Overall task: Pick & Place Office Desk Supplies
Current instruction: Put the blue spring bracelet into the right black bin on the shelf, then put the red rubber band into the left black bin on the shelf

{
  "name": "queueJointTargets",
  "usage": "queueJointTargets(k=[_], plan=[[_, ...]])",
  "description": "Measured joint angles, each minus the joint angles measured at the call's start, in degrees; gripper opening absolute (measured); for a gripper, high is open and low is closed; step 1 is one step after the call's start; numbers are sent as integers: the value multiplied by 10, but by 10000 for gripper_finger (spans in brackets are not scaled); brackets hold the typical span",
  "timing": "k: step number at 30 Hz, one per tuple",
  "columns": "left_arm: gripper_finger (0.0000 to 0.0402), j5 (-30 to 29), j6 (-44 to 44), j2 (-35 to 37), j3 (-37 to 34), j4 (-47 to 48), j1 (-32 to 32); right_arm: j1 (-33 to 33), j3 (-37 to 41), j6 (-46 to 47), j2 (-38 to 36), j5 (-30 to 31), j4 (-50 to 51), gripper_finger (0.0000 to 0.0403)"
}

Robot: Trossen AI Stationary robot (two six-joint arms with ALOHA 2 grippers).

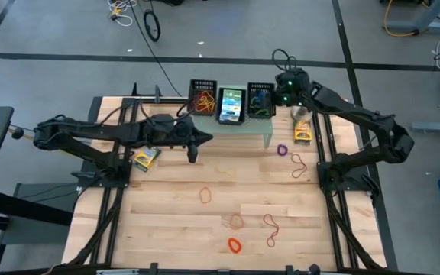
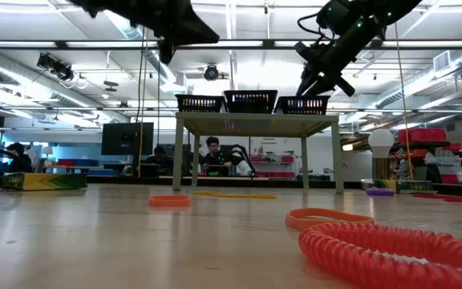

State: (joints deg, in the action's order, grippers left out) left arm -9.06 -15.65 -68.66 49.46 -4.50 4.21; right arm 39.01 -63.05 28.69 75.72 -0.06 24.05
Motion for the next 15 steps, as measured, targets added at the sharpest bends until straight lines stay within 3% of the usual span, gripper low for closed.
queueJointTargets(k=[5,9,12,15], plan=[[6,17,-53,15,-104,-141,-2,4,0,6,-23,3,1,157],[6,17,-69,19,-152,-196,-5,5,0,3,-54,3,11,196],[7,17,-70,20,-160,-205,-5,-4,0,-6,-93,4,29,196],[7,16,-61,21,-161,-200,-5,-36,0,-27,-139,4,66,161]])
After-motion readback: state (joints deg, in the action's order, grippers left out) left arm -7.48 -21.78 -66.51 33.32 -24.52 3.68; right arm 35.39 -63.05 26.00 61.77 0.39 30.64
